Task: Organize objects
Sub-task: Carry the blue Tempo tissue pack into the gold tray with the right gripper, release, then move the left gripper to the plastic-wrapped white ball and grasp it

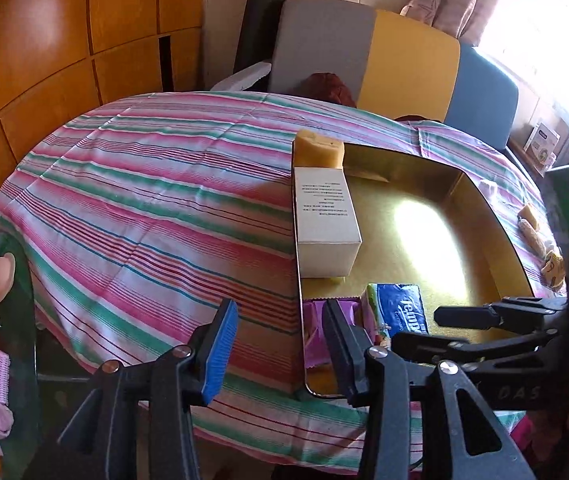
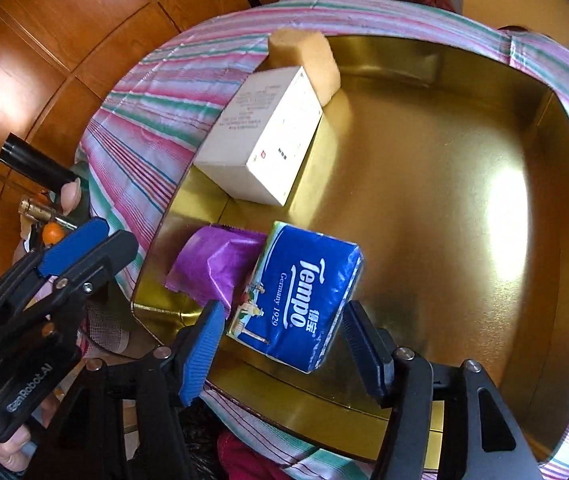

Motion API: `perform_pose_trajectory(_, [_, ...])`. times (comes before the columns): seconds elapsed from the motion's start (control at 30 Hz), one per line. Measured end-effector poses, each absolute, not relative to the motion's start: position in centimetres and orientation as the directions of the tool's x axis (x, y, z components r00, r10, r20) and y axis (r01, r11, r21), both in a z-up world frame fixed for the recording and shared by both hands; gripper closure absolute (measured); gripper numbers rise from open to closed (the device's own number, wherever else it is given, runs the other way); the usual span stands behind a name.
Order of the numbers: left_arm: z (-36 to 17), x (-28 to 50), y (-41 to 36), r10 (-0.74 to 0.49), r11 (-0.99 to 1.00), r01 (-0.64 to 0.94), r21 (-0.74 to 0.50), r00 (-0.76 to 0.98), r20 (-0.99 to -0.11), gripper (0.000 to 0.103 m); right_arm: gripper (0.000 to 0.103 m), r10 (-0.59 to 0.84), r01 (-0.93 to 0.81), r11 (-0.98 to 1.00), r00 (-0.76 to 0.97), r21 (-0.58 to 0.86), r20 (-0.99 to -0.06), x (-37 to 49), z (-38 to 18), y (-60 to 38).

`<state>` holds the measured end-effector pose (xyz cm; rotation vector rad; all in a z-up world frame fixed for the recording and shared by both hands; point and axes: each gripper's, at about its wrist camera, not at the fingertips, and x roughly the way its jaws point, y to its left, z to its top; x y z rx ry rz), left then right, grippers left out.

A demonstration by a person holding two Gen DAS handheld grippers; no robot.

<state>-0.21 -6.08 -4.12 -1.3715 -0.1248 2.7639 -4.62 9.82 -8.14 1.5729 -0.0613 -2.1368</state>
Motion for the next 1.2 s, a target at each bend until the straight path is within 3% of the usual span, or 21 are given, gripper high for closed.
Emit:
perform_pose_trajectory(0.3, [-3.5,-0.2,-5.2,0.094,-0.995,-0.035,-0.092,-0.600,-0.794,0.057,0.030,-0.394,0.327,-0.901,-0.339,0.286,-0.854,-3.7,-5.2,13.5])
perform_pose_trajectory(0.63, [-1.8,-0.7,-2.8,0.109,-0.993,-0.100,-0.060,-0.608,-0.787,0.057,0.021,-0.286,0.217,-0.955,-0.495,0.201,-0.820,-3.7,-2.3,21.6])
perform_pose_trajectory(0.9, [0.5,-2.8,1.3,0.172,-0.978,-0.201,-0.063,-0.593,-0.787,0.057,0.018,-0.079,-0.030,-0.992,-0.616,0.123,-0.784,-4.0,-0.4,34.2])
perform_pose_trajectory(1.2, [3.4,-7.2,12.1,0.335,-0.905,-0.411,-0.114,-0.521,-0.785,0.057,0.017,0.174,-0.343,-0.935,-0.662,0.088,-0.729,-3.7,-1.2,48.5])
